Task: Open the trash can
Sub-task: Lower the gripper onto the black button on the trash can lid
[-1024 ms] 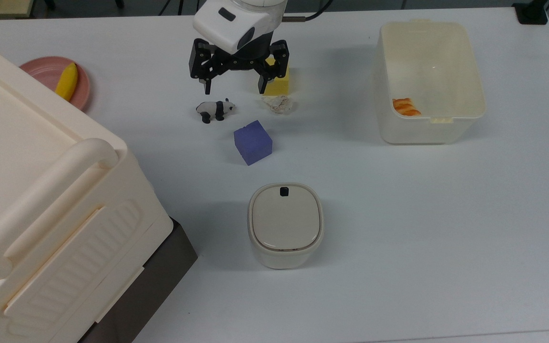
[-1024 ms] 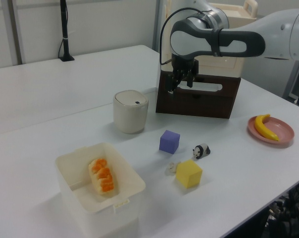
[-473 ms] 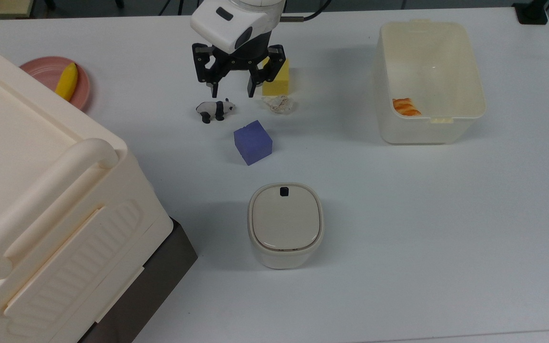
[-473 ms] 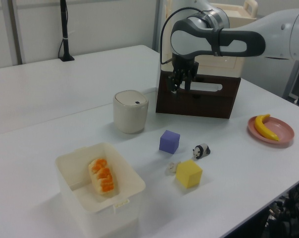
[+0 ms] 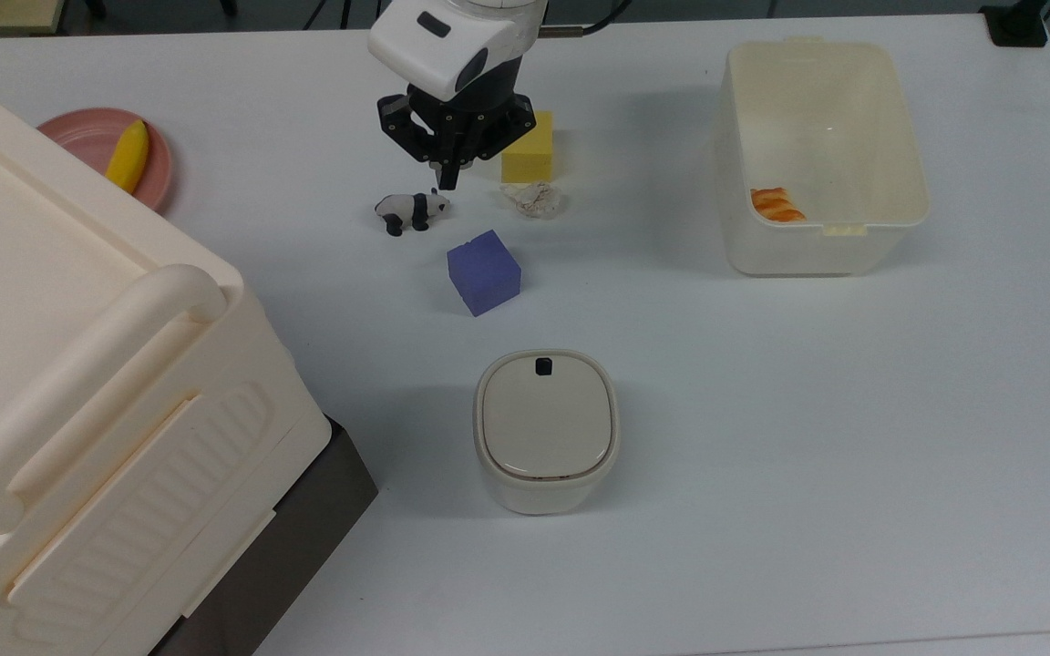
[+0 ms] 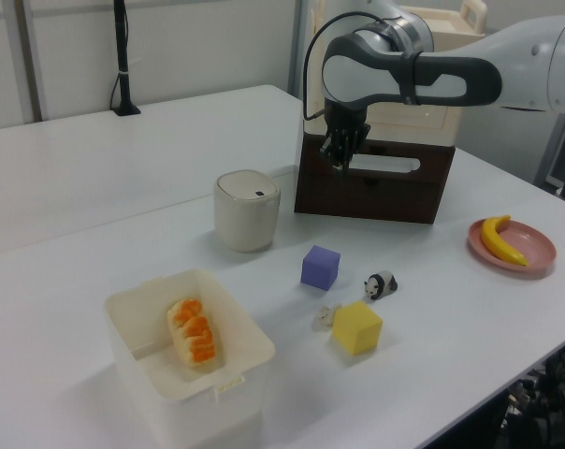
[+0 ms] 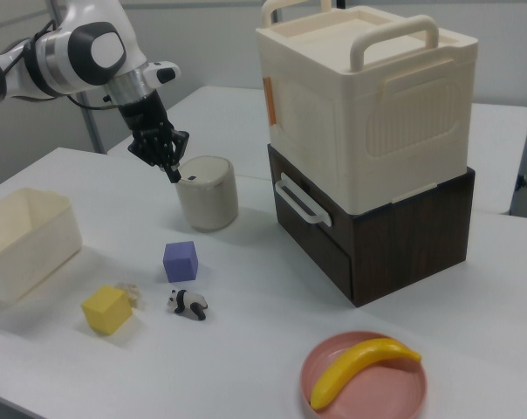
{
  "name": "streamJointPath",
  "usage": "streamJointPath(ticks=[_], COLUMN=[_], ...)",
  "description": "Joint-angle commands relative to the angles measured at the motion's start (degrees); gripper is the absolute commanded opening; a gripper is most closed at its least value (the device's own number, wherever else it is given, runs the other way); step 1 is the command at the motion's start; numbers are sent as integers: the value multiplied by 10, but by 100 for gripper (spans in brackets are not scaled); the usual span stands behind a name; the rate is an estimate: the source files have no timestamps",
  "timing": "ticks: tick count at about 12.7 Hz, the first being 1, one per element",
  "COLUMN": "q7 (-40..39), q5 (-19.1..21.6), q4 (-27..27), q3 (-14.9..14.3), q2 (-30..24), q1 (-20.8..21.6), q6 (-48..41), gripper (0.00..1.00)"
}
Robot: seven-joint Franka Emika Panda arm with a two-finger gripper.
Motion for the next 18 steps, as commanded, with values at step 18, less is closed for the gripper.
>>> streamJointPath(ticks=[18], q7=[-160], q5=[97], q4=[37], q3=[4], q2=[128], q1=[4], q6=[290], gripper=[0])
